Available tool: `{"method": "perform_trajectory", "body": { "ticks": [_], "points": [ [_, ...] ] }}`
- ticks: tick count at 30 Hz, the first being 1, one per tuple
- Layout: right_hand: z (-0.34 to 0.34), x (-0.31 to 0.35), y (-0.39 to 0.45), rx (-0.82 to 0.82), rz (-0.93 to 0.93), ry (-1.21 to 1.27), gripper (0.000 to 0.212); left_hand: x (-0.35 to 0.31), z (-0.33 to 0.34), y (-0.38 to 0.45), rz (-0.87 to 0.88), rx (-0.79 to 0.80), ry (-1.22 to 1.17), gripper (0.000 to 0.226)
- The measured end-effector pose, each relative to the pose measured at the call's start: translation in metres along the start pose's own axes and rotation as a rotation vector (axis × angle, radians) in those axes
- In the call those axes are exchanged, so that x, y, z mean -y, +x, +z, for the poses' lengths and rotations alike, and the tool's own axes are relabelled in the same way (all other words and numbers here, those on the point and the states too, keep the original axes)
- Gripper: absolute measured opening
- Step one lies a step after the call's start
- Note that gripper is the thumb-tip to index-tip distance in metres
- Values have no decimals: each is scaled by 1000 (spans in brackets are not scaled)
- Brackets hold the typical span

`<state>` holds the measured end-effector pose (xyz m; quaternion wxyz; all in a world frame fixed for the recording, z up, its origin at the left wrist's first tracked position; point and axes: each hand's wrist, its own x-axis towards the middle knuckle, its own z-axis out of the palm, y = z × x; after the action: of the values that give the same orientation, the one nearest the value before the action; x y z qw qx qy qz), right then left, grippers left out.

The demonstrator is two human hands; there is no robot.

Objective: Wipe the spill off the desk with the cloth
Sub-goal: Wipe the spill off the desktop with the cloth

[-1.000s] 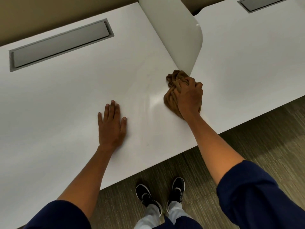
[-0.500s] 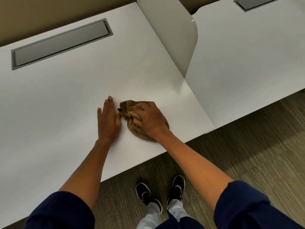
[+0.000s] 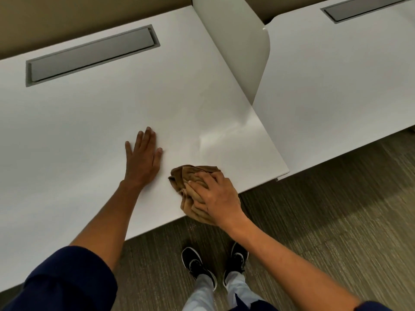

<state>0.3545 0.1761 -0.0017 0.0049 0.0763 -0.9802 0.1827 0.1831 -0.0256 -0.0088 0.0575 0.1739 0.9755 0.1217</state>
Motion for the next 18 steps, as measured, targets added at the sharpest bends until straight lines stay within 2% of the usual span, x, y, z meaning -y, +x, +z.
{"method": "perform_trajectory", "body": {
  "ticks": [4,10,15,18],
  "points": [
    [-3,-8,10,-204,97,-119,34,12,-2,0,2,32,42,64],
    [-12,-11,38,-192,245,-126,42,10,-3,3,0,3,63,62],
    [-26,-25,101,-317,338,-50,28,15,-8,14,-36,12,34,62],
    [-32,-42,146,-259,399,-86,38,16,-5,14,-30,-12,44,61]
  ]
}}
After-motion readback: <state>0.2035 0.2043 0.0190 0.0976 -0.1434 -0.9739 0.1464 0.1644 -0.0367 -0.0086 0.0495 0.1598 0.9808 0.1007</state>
